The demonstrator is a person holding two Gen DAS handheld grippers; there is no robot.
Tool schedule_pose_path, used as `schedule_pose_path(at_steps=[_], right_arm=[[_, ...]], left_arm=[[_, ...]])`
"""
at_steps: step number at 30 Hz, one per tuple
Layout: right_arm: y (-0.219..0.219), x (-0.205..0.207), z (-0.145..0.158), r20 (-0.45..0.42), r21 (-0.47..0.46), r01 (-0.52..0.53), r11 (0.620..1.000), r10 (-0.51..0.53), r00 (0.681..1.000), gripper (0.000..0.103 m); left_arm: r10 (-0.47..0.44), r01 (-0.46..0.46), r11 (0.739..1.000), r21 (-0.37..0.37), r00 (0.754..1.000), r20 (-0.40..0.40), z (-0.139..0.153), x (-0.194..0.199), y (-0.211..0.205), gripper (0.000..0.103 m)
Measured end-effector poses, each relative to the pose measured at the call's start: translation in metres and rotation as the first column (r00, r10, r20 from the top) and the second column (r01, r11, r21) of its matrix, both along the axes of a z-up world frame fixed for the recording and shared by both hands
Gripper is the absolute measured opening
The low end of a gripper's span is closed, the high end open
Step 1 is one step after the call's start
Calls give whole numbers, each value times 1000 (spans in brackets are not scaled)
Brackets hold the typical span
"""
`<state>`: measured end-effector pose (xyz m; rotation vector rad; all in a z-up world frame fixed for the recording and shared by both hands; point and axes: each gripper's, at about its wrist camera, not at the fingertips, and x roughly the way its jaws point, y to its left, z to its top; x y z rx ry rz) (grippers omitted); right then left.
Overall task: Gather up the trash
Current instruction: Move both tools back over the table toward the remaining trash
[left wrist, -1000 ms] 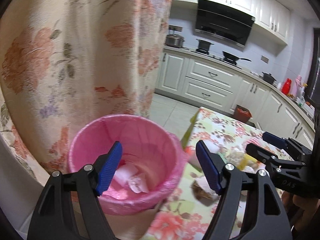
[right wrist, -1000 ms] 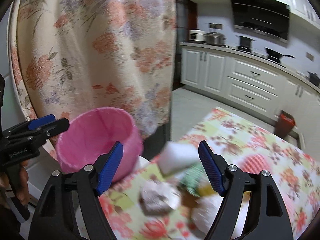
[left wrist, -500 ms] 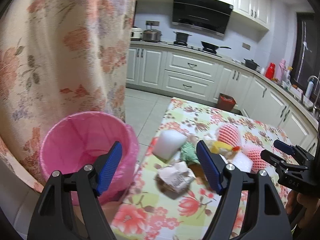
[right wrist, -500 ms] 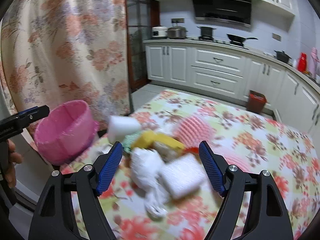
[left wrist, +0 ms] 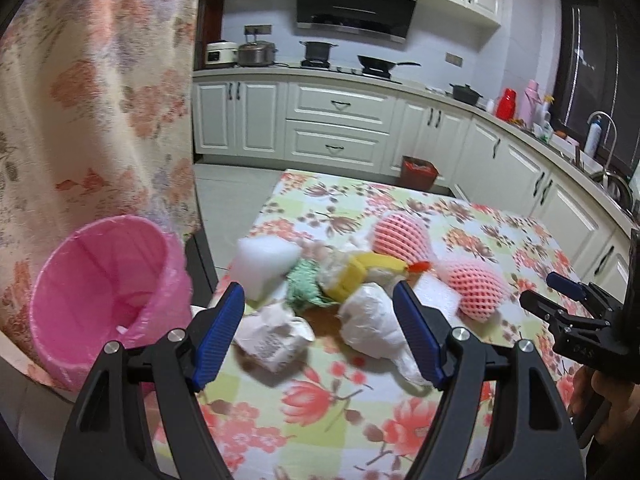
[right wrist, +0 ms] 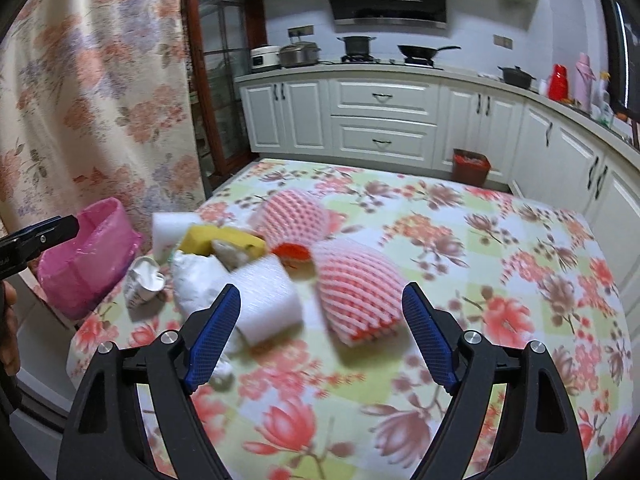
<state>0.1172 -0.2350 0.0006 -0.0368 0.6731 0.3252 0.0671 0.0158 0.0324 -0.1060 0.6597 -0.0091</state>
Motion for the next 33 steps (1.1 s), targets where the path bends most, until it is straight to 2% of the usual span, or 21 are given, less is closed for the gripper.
schedule_pose_path(at_steps=[13, 33], right_arm=[[-28, 18, -20, -44, -5, 37, 999, -37, 998, 83], [-10, 74, -57, -118, -68, -10, 998, 2, 993, 84]], left_arm=[[-49, 49, 999, 6, 997, -66, -23, 25, -36, 74], [-59, 58, 998, -13, 974, -221, -90, 76, -58, 72]])
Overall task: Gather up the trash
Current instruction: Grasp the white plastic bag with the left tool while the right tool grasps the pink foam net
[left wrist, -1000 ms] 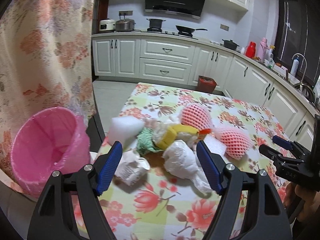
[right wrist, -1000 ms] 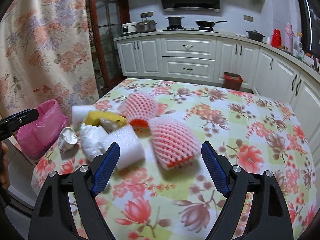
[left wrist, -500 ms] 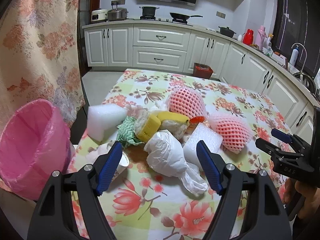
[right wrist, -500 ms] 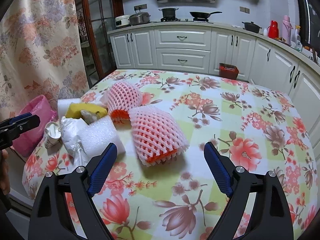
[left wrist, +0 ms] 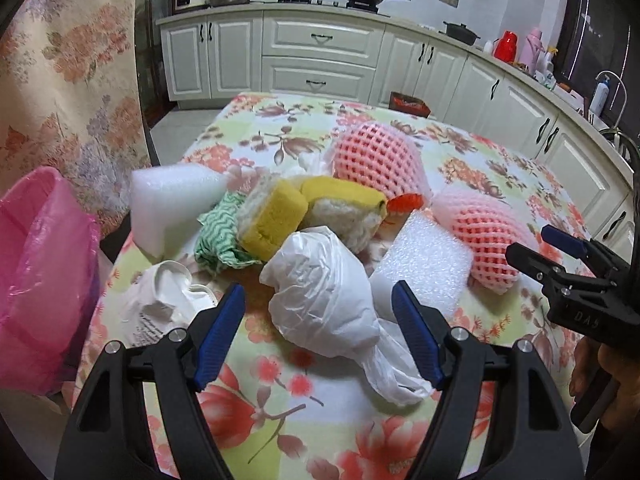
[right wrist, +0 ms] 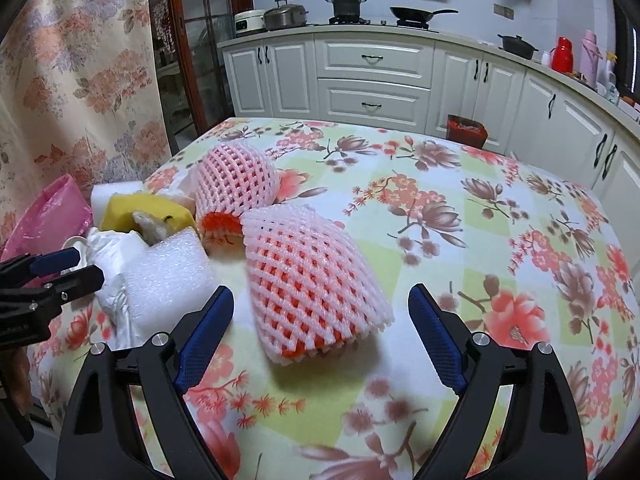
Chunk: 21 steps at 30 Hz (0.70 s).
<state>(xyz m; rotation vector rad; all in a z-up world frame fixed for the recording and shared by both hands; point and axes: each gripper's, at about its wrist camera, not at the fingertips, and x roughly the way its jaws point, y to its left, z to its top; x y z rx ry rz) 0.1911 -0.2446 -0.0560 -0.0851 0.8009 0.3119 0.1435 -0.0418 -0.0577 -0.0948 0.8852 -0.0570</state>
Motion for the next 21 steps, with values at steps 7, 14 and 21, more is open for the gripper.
schedule_pose_path(at_steps=[7, 14, 21], right_arm=[[8, 15, -11, -34, -18, -16, 1000, 15, 999, 84], [14, 19, -21, -72, -33, -38, 999, 36, 997, 68], [16, 7, -14, -66, -17, -50, 999, 49, 997, 50]], left_arm=[[-14, 14, 1000, -4, 999, -37, -13, 10, -5, 64], [-39, 38, 999, -8, 997, -62, -20, 13, -8, 39], [-58, 58, 998, -5, 998, -40, -8, 7, -11, 34]])
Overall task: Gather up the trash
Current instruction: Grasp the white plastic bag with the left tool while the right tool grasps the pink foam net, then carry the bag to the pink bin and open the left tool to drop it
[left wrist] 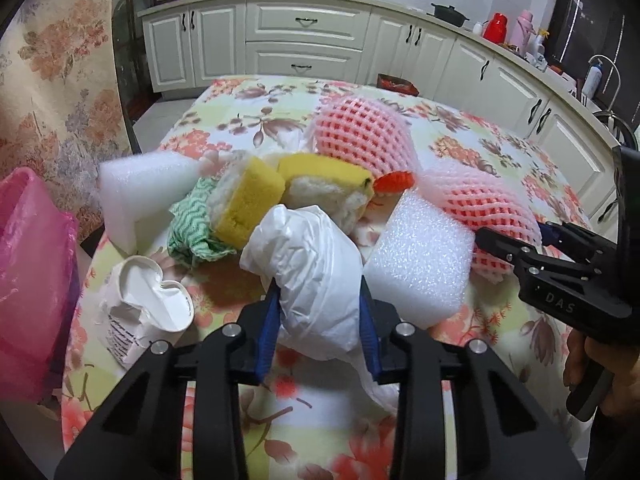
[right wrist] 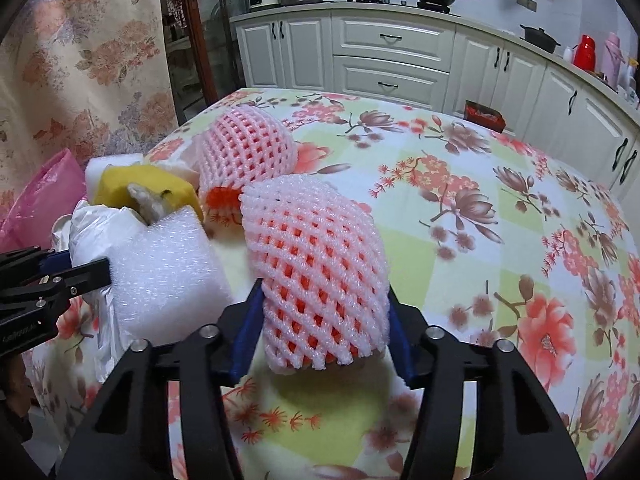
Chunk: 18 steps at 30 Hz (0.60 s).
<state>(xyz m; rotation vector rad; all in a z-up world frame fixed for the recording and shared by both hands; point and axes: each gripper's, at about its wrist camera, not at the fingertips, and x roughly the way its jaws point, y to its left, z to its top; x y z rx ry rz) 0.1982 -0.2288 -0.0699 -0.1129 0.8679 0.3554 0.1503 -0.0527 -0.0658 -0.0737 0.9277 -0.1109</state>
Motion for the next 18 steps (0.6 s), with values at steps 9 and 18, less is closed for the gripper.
schedule_pose_path(at_steps=[9, 18], right_arm=[[-9, -23, 29, 58, 20, 21, 1000, -22, 998, 50], [-14, -44, 63, 120, 46, 32, 998, -38, 992, 50]], left_arm=[[-3, 3, 1000, -3, 998, 71, 30, -20, 0, 34], [24, -23, 1000, -9, 989, 144, 62, -38, 12, 34]])
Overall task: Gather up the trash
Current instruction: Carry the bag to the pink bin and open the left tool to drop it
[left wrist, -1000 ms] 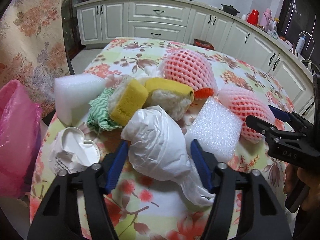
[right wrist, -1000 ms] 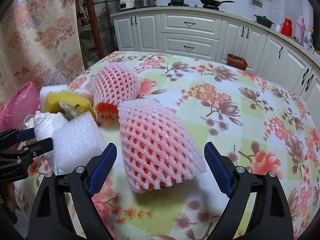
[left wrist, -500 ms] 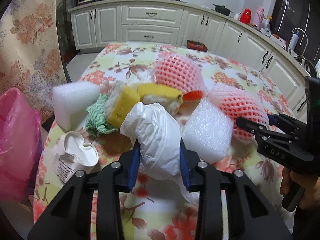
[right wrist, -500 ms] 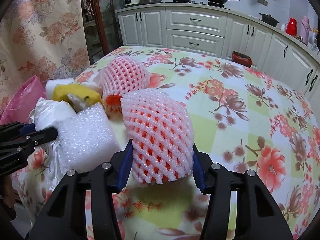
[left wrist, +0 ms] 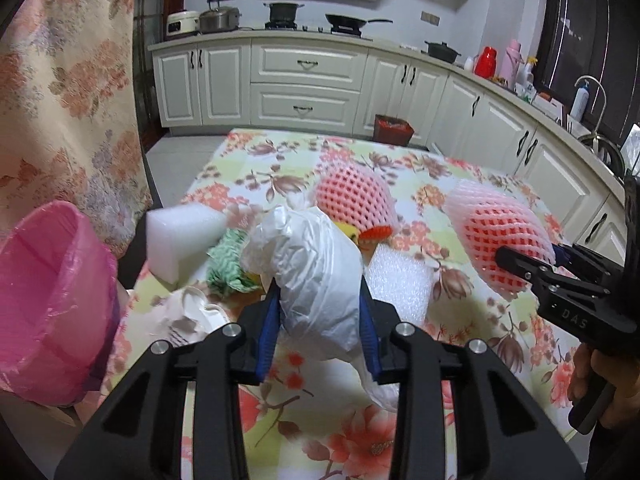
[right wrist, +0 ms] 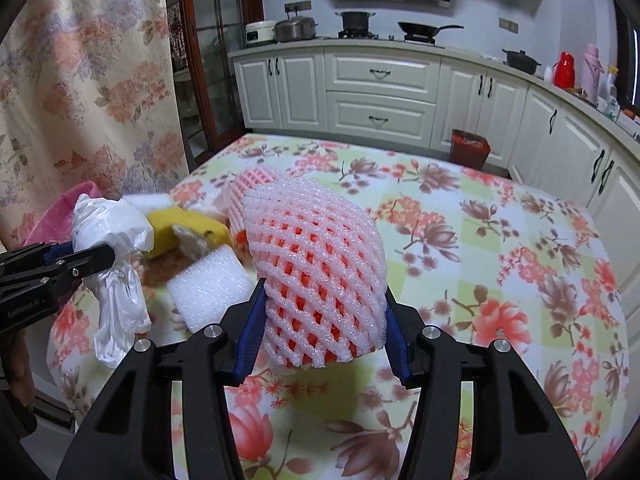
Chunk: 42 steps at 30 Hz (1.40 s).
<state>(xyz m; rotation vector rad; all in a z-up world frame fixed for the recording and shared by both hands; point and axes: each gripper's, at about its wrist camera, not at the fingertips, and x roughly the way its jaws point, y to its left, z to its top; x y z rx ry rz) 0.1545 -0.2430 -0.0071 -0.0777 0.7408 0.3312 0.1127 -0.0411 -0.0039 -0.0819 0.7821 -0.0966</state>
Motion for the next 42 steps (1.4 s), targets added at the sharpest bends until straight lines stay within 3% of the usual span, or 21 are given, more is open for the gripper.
schedule_pose_path(at_steps=[10, 22, 30, 42], right_arm=[[12, -16, 30, 56, 13, -17, 1000, 17, 998, 50], [56, -27, 58, 107, 5, -83, 997, 82, 991, 50], [107, -31, 73, 134, -9, -160, 987, 160, 978, 50], [193, -30, 86, 149, -21, -293, 956, 292, 945, 50]], left_arm=[[29, -28, 999, -17, 997, 73, 31, -22, 20, 34], [130, -128, 991, -28, 978, 161, 61, -52, 79, 34], [257, -257, 966, -30, 942, 215, 80, -74, 140, 34], [393, -400, 916, -18, 889, 237, 82, -94, 211, 34]])
